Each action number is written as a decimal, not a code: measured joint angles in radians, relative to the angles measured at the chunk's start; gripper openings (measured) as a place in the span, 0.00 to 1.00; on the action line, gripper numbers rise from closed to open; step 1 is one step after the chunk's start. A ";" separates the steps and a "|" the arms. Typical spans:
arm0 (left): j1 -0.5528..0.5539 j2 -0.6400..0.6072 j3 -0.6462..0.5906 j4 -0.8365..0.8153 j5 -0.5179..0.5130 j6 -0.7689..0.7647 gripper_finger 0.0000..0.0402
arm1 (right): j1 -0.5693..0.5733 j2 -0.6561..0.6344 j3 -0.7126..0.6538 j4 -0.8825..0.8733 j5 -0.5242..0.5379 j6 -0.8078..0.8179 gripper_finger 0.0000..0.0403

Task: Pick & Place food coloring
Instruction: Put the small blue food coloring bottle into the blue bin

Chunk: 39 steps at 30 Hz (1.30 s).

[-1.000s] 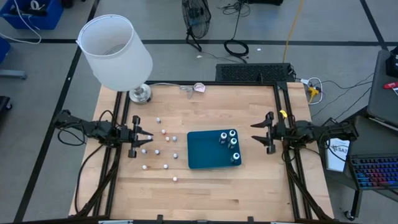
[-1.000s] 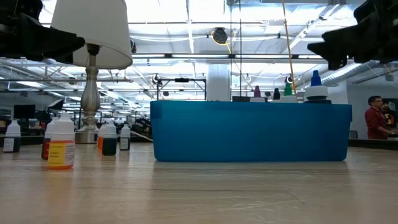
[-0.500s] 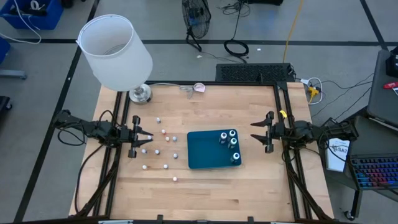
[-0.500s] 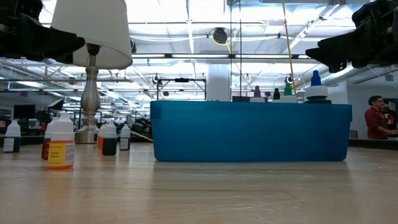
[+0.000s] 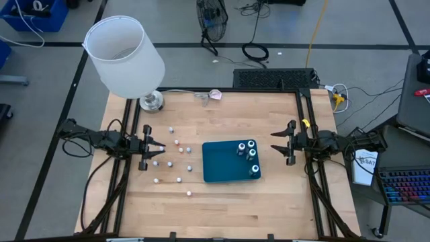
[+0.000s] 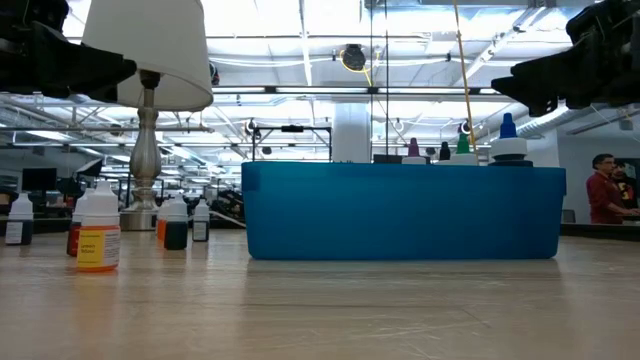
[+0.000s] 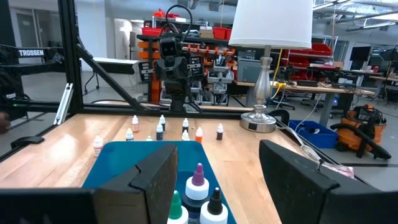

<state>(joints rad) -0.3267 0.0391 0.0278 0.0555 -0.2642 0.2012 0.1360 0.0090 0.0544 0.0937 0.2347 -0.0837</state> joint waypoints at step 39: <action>0.000 0.000 0.000 0.181 -0.160 -0.316 0.26 | 0.000 0.002 -0.001 0.000 0.000 0.000 0.53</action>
<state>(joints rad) -0.3267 0.0391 0.0277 0.2366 -0.4238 -0.1147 0.1361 0.0109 0.0532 0.0937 0.2344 -0.0834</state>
